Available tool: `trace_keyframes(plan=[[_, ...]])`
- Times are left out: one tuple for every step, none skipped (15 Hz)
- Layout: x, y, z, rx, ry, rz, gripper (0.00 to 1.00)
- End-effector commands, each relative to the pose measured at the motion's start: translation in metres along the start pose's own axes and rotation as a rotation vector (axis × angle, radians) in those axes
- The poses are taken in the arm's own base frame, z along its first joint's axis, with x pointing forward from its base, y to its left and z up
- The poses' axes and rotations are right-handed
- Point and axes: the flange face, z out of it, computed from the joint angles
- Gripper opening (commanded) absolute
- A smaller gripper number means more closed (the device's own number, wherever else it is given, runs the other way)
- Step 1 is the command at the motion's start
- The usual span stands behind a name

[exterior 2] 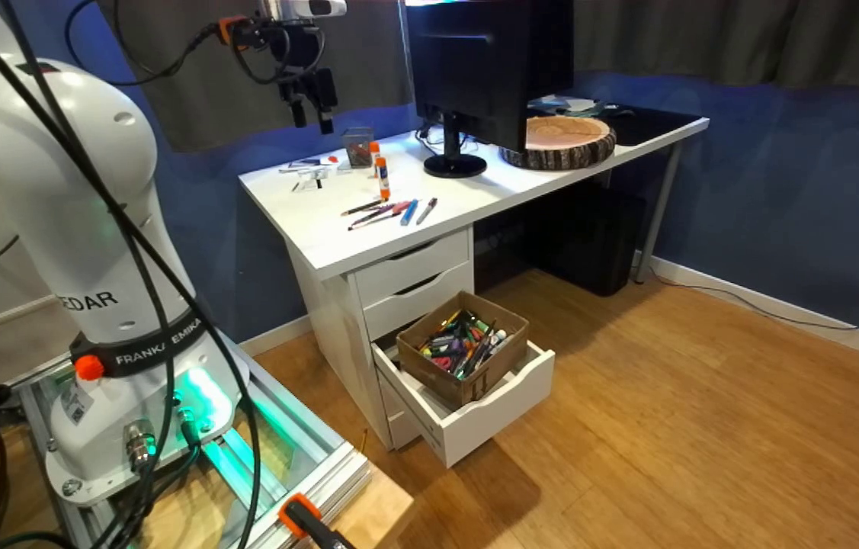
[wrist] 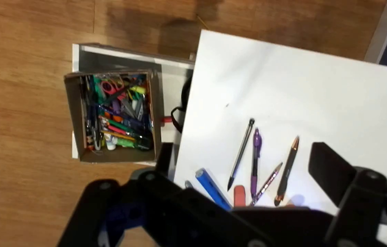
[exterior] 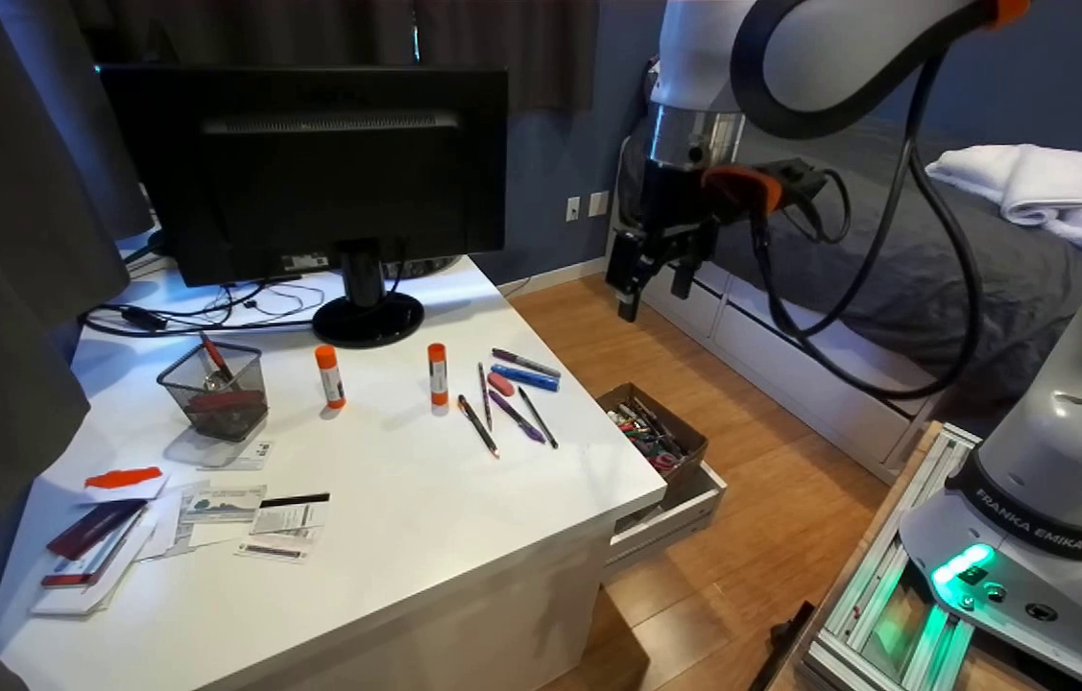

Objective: Press the Pen's end on the table twice then place it back down

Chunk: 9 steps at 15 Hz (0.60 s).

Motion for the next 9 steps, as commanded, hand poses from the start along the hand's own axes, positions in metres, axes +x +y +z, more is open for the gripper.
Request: trace_keyframes(plan=[[0.005,-0.018,0.005,-0.039,0.171,0.033,1.0],[0.003,-0.023,0.007,-0.047,0.217,0.03,1.0],[0.002,-0.028,0.012,-0.057,0.263,0.027,1.0],[0.0,-0.034,0.02,-0.061,0.295,0.025,1.0],[-0.003,-0.039,0.027,-0.069,0.325,0.03,1.0],[-0.006,-0.044,0.036,-0.072,0.34,0.033,1.0],[-0.009,-0.048,0.045,-0.077,0.364,0.04,1.0],[-0.012,-0.052,0.054,-0.079,0.381,0.052,1.0],[-0.014,-0.056,0.063,-0.081,0.395,0.066,1.0]])
